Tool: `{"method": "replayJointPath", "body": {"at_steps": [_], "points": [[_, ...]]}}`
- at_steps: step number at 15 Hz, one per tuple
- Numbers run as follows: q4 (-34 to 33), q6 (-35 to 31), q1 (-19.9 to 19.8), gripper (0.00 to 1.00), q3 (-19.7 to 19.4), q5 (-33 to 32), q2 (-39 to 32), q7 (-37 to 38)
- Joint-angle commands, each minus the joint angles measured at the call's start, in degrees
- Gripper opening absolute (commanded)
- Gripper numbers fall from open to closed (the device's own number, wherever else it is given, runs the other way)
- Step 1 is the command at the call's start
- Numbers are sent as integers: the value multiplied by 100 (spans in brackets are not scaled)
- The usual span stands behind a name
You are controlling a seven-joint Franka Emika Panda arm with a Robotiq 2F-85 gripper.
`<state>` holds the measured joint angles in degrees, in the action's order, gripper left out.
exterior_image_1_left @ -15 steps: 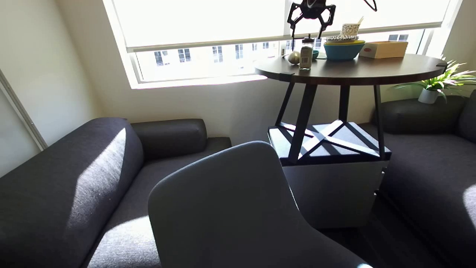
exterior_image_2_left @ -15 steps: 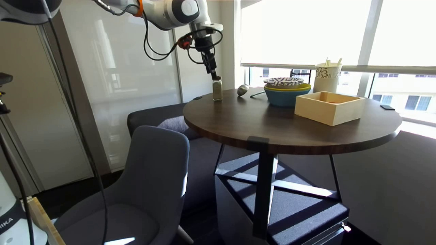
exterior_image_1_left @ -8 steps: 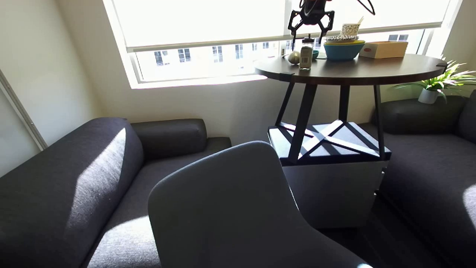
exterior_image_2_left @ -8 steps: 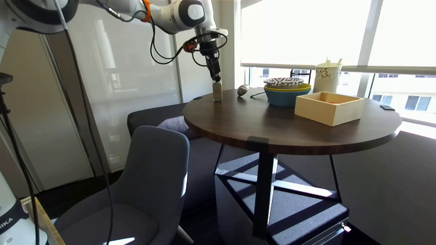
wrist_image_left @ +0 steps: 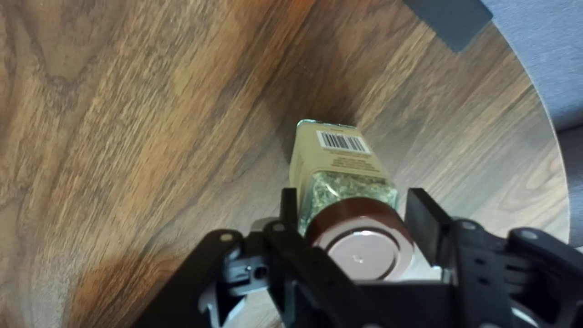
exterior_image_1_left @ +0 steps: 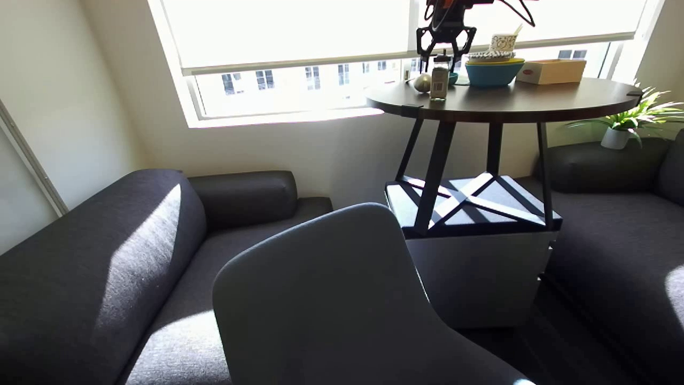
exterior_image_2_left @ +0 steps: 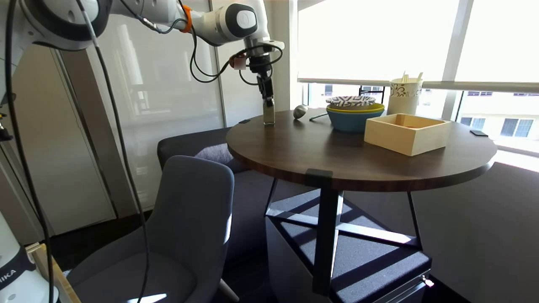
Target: Pick up the spice bottle and use it tp slide the square box forward on the table, put the spic bottle it in the square box
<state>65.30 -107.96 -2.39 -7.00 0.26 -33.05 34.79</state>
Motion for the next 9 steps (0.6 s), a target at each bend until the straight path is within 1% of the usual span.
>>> {"method": "replayJointPath", "body": {"at_steps": [1, 2, 3, 6, 9], "points": [[-366, 259, -15, 34, -5, 42, -205, 117], [-374, 273, -14, 27, -11, 29, -206, 118], [-378, 289, -14, 24, -14, 19, -192, 104], [-143, 167, -70, 24, 31, 46, 108, -217], [300, -296, -210, 24, -57, -29, 738, -644]]}}
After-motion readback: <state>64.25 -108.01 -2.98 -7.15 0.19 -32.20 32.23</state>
